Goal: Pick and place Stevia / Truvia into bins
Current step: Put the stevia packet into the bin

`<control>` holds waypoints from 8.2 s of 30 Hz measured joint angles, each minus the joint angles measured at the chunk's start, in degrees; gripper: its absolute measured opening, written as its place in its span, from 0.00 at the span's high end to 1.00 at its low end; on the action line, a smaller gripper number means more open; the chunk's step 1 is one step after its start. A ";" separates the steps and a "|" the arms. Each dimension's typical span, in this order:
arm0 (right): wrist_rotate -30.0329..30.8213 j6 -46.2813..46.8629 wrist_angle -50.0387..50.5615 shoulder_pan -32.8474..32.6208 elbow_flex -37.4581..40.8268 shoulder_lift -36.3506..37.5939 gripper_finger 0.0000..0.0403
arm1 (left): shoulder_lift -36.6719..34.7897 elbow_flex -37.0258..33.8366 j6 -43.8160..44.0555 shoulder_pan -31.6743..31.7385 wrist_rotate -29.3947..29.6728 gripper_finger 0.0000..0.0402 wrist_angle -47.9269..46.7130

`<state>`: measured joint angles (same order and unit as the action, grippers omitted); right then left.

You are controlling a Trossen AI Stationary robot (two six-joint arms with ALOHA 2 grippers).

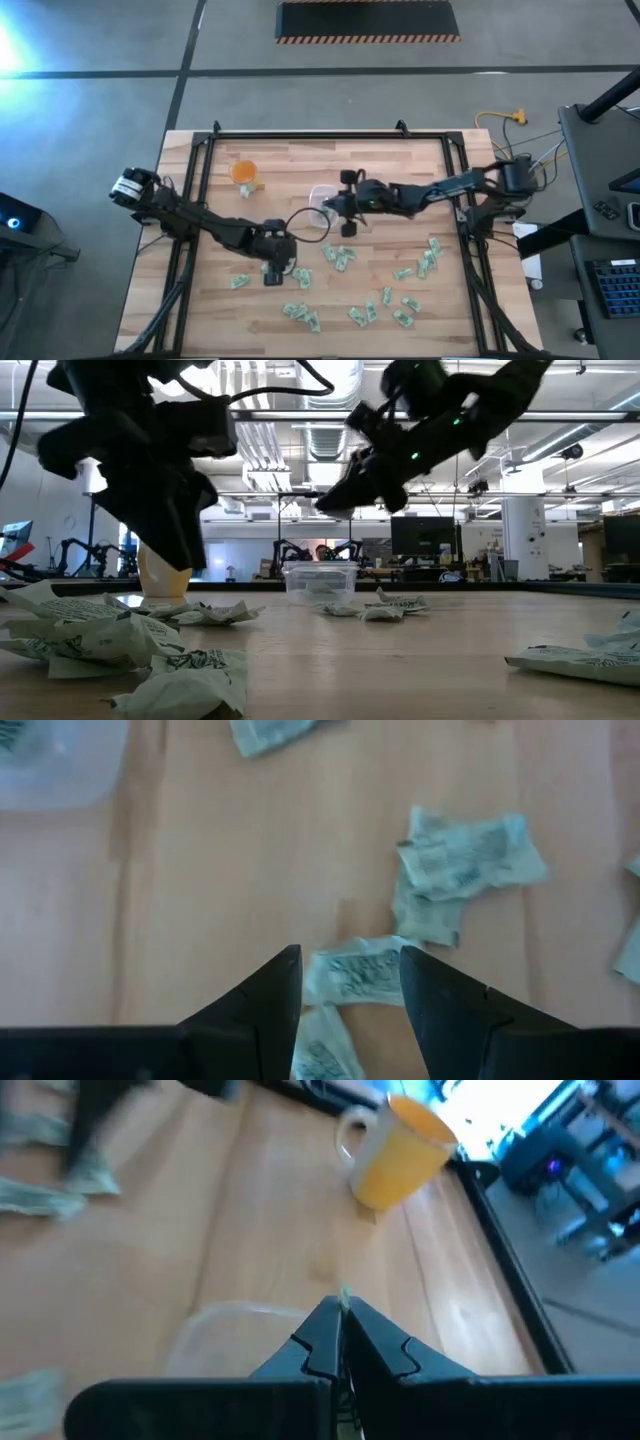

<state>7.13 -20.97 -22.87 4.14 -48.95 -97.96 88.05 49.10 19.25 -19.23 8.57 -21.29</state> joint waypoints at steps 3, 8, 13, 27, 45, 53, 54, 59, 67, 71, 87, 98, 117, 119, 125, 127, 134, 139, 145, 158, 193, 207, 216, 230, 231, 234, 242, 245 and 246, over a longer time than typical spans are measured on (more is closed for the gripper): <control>0.24 1.21 1.86 1.05 -3.87 -4.76 0.98 | -0.02 0.00 1.49 -1.21 -0.62 0.62 -1.30; 0.29 3.16 17.25 2.15 -12.21 -8.85 0.95 | -0.09 0.01 4.41 -2.79 -1.63 0.62 -3.74; 0.26 5.52 27.62 2.47 -16.95 -9.06 0.84 | -0.11 0.00 4.52 -3.38 -2.02 0.62 -4.91; 0.09 3.79 31.12 1.71 -17.31 -7.48 0.62 | 0.74 0.00 2.61 -3.36 3.11 0.62 -3.39; -0.14 3.29 36.43 -0.32 -17.24 -3.20 0.66 | 6.12 -0.67 -4.79 -0.29 5.01 0.65 1.07; -0.13 4.21 39.49 -0.54 -17.03 -1.74 0.66 | 5.87 -0.72 -6.09 0.12 3.81 0.87 0.88; -0.13 4.33 39.91 -0.54 -17.02 -1.74 0.66 | 5.86 -0.72 -6.35 0.12 3.65 0.91 0.88; -0.13 4.55 41.53 -0.54 -16.94 -1.74 0.67 | 5.81 -0.67 -6.58 0.12 3.46 0.98 0.82; 0.48 9.84 49.74 -0.63 -16.94 -0.62 0.70 | 4.96 0.34 -8.15 0.07 8.25 0.98 0.72; 0.48 15.24 55.79 -0.65 -16.92 0.47 0.72 | 3.60 1.53 -10.99 0.10 16.30 0.98 0.75; 0.34 21.87 57.43 -1.56 -9.53 2.84 0.78 | 3.72 1.22 -36.14 7.14 34.84 0.98 27.08; 0.35 23.61 56.59 -4.72 -4.86 8.33 0.82 | 4.50 1.49 -34.59 16.78 20.18 0.98 27.25; 0.09 28.35 50.74 -6.55 0.55 12.84 0.84 | 3.95 1.85 -32.64 18.25 15.83 0.67 27.66; -1.65 27.26 44.78 -6.53 2.74 12.84 0.84 | 3.09 1.96 -31.32 17.52 15.76 0.66 26.07; -8.14 22.44 31.24 -6.55 7.46 12.74 0.81 | -0.41 1.92 -26.49 14.88 15.77 0.65 18.01; -8.22 22.27 28.14 -6.53 8.97 12.73 0.80 | -1.97 1.86 -24.42 13.79 15.79 0.65 15.03; -6.33 20.49 11.82 -6.50 15.08 12.68 0.75 | -5.49 1.03 -18.07 9.53 15.72 0.65 9.45; -4.09 20.72 9.81 -6.08 16.50 12.68 0.69 | -6.94 0.02 -13.65 5.55 15.72 0.65 8.04; -3.95 21.89 8.08 -5.76 16.81 10.65 0.64 | -6.97 -0.07 -12.11 -0.55 15.33 0.65 7.13; -4.11 20.77 10.32 -4.98 10.98 0.24 0.62 | -10.51 -0.04 -11.99 -3.91 15.37 0.65 5.82; 18.83 14.34 10.43 -3.95 8.48 11.52 0.98 | -10.47 -4.92 -1.60 -4.12 14.73 0.65 3.32; 8.80 10.01 2.55 -0.31 1.67 -0.06 0.98 | -10.47 -7.91 7.70 -7.54 11.70 0.65 1.69; 8.76 9.50 5.90 0.05 -2.35 -4.61 0.93 | -10.49 -7.95 10.00 -8.95 11.68 0.65 1.02; 8.90 7.57 14.04 -0.75 -4.18 -0.46 0.67 | -8.04 -9.07 14.97 -8.88 11.62 0.65 -0.98; 8.89 7.55 15.28 -0.86 -4.18 0.23 0.67 | -7.50 -9.24 15.02 -8.87 11.61 0.65 -0.96; 8.89 7.51 18.77 -1.37 -4.15 2.38 0.66 | -5.63 -9.30 15.17 -8.59 11.59 0.65 -0.76; 8.90 8.79 22.60 -2.56 -4.15 6.87 0.67 | -2.29 -9.25 15.41 -5.95 11.41 0.65 2.24; 8.90 8.79 23.25 -2.80 -4.15 7.26 0.68 | -0.89 -9.29 14.94 -5.03 10.81 0.65 3.05; 8.88 8.85 23.28 -2.80 -4.15 7.26 0.68 | -0.48 -9.27 14.86 -4.84 10.46 0.65 3.37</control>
<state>16.01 -12.12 0.41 1.34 -53.10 -90.70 87.57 39.83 34.11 -24.07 19.02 -17.91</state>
